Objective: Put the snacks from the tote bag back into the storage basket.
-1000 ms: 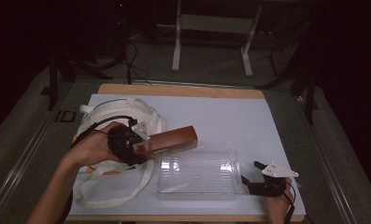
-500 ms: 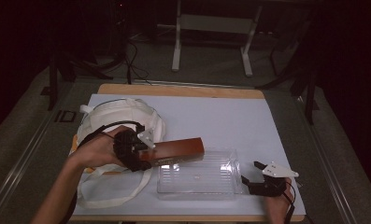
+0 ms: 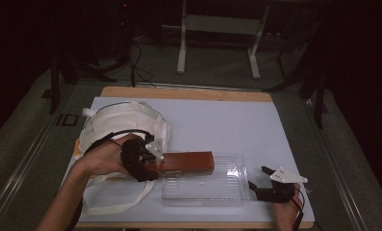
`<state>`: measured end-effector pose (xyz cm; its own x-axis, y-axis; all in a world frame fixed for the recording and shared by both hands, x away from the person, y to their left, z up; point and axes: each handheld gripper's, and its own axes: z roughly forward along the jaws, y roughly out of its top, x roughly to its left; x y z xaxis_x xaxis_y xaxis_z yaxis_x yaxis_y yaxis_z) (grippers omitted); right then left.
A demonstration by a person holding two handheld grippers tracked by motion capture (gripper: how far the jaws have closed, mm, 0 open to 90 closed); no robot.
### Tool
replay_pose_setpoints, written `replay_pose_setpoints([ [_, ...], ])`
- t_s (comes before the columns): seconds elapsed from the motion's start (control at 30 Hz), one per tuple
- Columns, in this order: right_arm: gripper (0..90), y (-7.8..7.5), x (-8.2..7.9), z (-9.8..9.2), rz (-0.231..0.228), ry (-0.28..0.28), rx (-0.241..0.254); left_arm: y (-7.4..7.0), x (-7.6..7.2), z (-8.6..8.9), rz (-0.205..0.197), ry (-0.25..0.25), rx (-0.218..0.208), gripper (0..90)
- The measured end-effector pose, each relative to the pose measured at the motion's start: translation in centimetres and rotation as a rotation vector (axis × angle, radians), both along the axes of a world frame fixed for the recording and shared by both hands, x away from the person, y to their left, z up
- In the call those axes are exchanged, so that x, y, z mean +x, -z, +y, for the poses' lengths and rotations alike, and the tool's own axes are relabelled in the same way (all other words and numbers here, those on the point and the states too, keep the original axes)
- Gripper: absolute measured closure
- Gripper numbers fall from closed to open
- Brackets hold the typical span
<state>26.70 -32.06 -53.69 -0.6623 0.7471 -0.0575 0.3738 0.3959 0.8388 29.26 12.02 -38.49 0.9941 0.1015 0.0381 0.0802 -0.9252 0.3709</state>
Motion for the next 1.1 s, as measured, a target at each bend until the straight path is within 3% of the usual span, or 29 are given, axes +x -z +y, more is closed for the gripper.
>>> replay_pose_setpoints([
  [0.9, 17.7, 0.0, 0.0, 0.0, 0.001, 0.0, 0.0, 1.8, -0.8, -1.4, 0.045, 0.095, 0.021, 43.3],
  [1.1, 17.7, 0.0, 0.0, 0.0, 0.003, 0.0, 0.003, 2.3, -0.9, -2.1, 0.051, 0.114, 0.048, 43.3],
])
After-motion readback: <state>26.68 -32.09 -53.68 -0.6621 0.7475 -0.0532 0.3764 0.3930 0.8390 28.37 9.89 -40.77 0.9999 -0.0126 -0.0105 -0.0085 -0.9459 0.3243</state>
